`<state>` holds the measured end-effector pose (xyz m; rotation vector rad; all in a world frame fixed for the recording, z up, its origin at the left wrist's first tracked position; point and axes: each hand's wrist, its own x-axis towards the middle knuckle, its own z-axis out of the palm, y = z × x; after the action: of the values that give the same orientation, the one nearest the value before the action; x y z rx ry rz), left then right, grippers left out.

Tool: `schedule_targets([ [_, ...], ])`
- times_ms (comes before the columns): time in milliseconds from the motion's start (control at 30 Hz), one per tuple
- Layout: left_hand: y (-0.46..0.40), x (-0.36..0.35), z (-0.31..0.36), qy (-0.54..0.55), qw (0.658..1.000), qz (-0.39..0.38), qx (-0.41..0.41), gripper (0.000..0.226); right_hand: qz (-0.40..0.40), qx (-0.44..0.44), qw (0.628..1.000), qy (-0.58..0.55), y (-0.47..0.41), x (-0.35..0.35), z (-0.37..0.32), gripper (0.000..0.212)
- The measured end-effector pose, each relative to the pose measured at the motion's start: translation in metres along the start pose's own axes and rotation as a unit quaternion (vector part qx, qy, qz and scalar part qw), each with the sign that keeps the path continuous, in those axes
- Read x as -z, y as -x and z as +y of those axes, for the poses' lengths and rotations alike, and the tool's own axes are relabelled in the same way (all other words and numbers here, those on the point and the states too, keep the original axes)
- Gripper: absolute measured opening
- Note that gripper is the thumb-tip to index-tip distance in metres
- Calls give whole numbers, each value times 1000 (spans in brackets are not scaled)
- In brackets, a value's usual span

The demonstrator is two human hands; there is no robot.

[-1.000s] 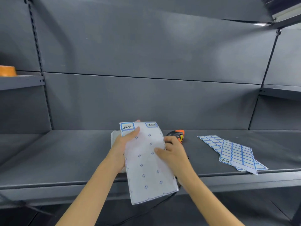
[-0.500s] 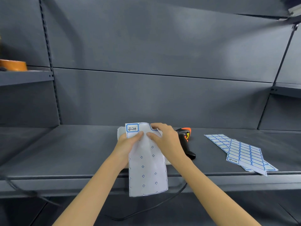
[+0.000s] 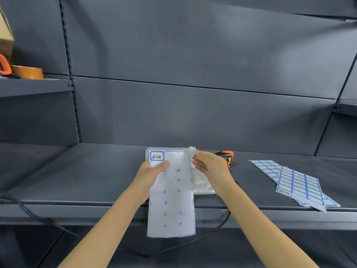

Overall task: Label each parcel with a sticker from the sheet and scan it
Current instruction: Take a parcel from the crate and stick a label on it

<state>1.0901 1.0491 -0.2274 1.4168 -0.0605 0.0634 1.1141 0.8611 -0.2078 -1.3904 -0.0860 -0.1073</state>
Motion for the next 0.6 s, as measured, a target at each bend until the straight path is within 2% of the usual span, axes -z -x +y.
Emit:
schedule_targets([
  [67, 1, 7, -1, 7, 1000, 14, 7, 16, 29, -56, 992, -113, -4, 6, 0, 14],
  [133, 2, 16, -2, 13, 999, 35, 11, 18, 76, -44, 991, -100, -13, 12, 1, 14],
  [200, 1, 26, -2, 15, 998, 52, 15, 17, 114, 24, 992, 53, -21, 16, 6, 10],
  [267, 1, 36, -2, 19, 998, 61, 15, 15, 119, 97, 963, 221, -25, 17, 9, 9],
  [367, 0, 46, -2, 29, 997, 65, 13, 13, 58, 150, 921, 354, -29, 15, 17, 13],
  [467, 0, 52, -2, 46, 997, 66, 11, 11, -10, 186, 863, 469, -28, 11, 27, 11],
  [533, 1, 54, -2, 53, 996, 67, 10, 11, -74, 182, 819, 540, -25, 14, 29, 11],
  [600, 2, 54, -1, 55, 996, 66, 11, 12, -157, 137, 798, 566, -24, 22, 21, 20],
])
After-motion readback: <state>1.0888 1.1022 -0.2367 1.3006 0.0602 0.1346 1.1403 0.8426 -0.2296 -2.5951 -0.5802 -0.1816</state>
